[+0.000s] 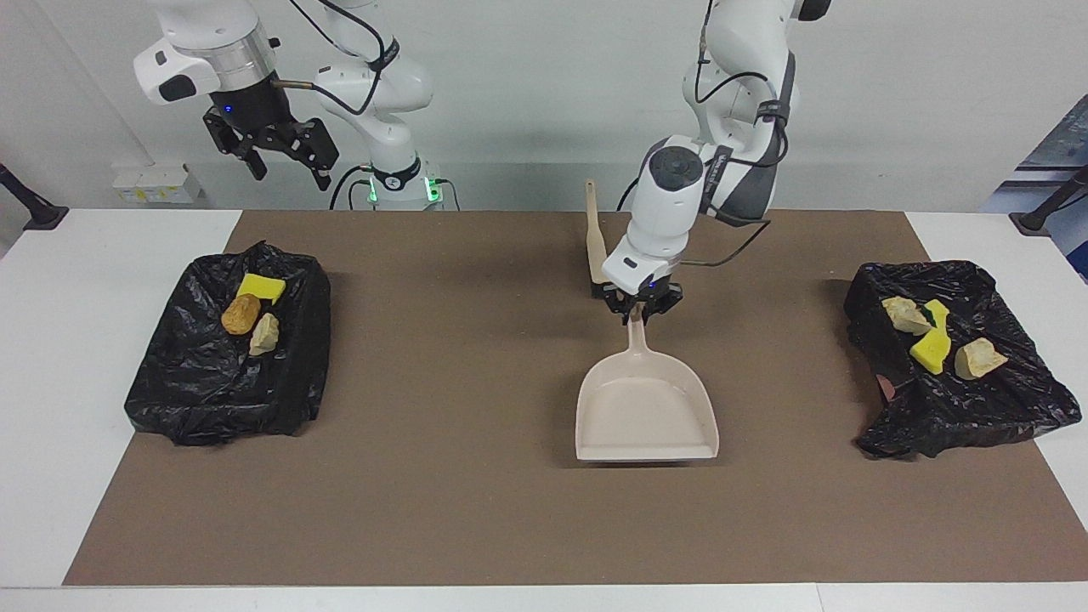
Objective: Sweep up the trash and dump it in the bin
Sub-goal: 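Return the dustpan to the table center with the left gripper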
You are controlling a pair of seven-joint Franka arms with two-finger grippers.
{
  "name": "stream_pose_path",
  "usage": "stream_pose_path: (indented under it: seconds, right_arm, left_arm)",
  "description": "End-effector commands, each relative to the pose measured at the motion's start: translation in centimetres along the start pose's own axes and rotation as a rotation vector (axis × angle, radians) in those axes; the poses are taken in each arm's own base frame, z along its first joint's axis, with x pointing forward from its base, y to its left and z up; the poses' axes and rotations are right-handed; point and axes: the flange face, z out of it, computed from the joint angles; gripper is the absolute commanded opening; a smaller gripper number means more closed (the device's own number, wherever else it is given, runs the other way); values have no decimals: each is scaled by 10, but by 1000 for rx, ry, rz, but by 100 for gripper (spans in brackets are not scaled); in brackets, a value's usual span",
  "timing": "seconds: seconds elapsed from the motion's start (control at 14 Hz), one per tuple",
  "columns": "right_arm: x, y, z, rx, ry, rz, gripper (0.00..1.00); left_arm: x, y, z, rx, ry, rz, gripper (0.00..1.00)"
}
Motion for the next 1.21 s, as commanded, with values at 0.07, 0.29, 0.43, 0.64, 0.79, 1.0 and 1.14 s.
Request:
stream_pose_path:
  seconds: [0.07, 0.29, 0.43, 0.64, 0.79, 1.0, 1.14]
  right_arm:
    - [-4, 5, 0, 19, -7, -8, 100]
    - [-4, 7, 0, 20, -7, -5, 100]
    - [-4, 7, 0, 20, -7, -4, 100]
    - [-4, 7, 1, 19, -9, -2, 100]
    - [-5, 7, 0, 20, -7, -1, 100]
    - [-5, 7, 1, 19, -9, -1, 100]
    - [-5, 7, 1, 19, -9, 1, 100]
  left_arm:
    - [0, 5, -2, -34, 11, -42, 99]
    - [5, 0, -9, -28, 4, -38, 100]
    - [14, -18, -25, -17, 3, -56, 100]
    - [43, -54, -65, -22, 7, -73, 100]
    - [64, -87, -88, -38, 42, -114, 100]
    - [88, -162, -109, -40, 60, -82, 100]
    - [97, -201, -124, -62, 55, -60, 100]
